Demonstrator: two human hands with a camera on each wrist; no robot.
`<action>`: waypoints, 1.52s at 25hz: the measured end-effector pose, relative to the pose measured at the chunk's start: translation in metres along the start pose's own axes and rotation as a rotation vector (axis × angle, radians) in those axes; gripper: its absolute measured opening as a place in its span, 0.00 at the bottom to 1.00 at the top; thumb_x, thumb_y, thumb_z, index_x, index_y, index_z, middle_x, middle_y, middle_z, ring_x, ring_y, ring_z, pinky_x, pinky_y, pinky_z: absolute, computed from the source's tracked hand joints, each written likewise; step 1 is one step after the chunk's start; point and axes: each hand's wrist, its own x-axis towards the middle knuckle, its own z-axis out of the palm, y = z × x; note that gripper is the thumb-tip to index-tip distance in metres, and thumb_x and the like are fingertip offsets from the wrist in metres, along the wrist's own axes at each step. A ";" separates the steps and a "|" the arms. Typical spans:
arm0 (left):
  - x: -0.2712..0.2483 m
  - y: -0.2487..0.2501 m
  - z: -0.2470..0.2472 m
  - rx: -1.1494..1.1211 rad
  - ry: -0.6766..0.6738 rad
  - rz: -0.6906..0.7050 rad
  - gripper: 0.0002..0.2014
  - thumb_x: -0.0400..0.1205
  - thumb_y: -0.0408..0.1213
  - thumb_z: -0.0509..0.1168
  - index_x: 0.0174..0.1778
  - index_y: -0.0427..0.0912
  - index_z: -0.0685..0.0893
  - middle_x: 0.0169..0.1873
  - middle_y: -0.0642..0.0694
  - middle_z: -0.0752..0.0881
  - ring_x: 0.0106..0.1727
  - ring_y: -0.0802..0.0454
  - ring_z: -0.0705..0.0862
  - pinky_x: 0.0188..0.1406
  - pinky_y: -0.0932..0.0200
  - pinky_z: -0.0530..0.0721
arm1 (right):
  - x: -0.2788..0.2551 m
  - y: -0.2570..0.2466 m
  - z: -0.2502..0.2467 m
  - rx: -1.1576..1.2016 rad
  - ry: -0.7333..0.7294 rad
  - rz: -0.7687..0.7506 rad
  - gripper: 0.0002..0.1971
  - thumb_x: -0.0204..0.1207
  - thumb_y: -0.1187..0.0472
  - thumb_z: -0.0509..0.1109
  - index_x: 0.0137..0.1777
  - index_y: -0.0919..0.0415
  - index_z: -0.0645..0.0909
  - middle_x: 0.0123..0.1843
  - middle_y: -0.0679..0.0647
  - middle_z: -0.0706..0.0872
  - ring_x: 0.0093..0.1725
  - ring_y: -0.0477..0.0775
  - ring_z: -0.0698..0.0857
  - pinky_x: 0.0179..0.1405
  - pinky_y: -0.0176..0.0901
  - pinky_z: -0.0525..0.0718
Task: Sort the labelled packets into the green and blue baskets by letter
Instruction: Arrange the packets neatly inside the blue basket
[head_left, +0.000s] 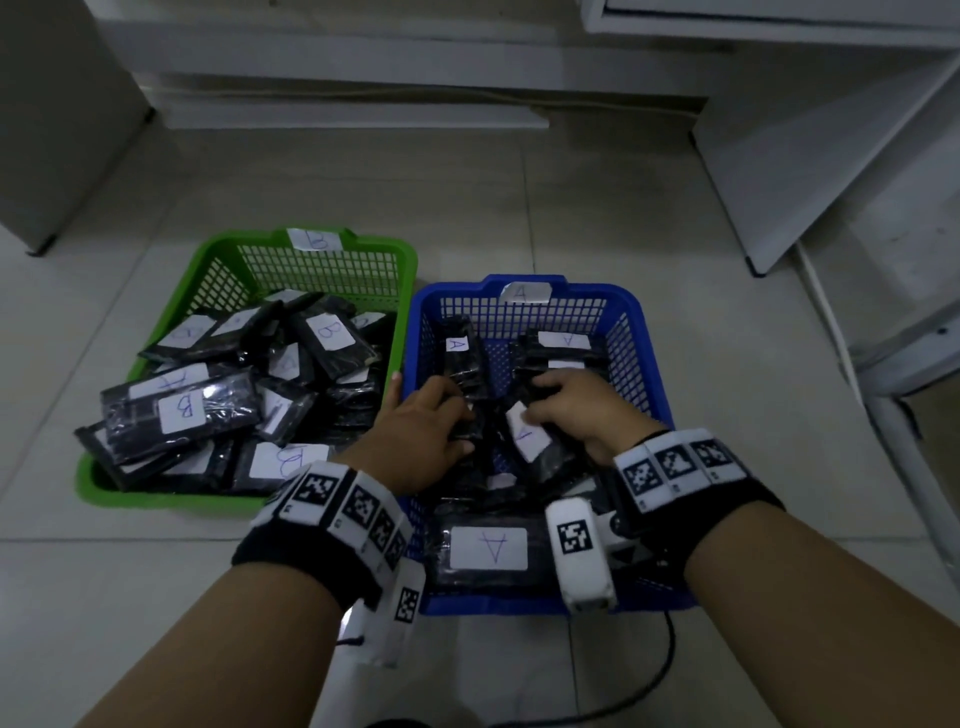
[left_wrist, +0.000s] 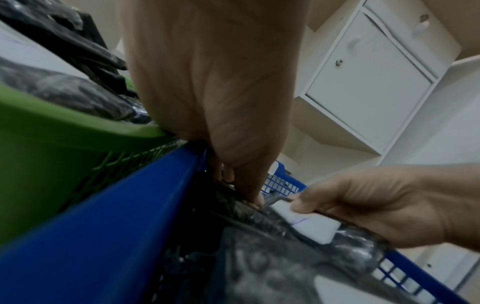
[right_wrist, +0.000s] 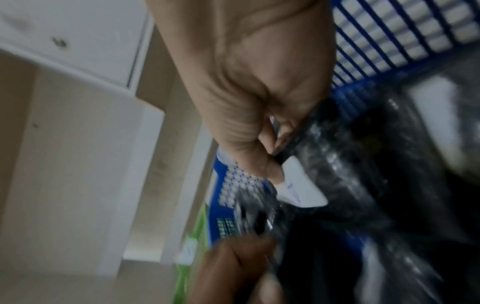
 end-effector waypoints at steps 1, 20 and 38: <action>0.001 0.001 0.000 -0.003 -0.009 -0.008 0.21 0.84 0.50 0.58 0.72 0.49 0.70 0.72 0.50 0.64 0.77 0.51 0.65 0.78 0.39 0.31 | 0.000 -0.003 -0.009 0.054 0.026 -0.017 0.25 0.70 0.71 0.75 0.69 0.64 0.78 0.62 0.61 0.85 0.53 0.57 0.85 0.59 0.50 0.85; 0.006 0.003 0.000 -0.038 -0.041 -0.090 0.18 0.83 0.49 0.59 0.70 0.54 0.72 0.71 0.55 0.67 0.77 0.55 0.64 0.77 0.41 0.28 | 0.060 0.011 -0.041 -0.880 0.347 -0.555 0.17 0.69 0.64 0.75 0.56 0.53 0.76 0.61 0.56 0.79 0.61 0.63 0.73 0.61 0.54 0.70; 0.006 0.005 -0.002 -0.036 -0.049 -0.106 0.18 0.84 0.50 0.58 0.70 0.55 0.72 0.71 0.55 0.67 0.78 0.56 0.63 0.77 0.41 0.28 | 0.047 0.005 -0.038 -0.857 0.332 -0.503 0.12 0.73 0.67 0.68 0.56 0.58 0.76 0.60 0.55 0.82 0.63 0.63 0.71 0.54 0.54 0.72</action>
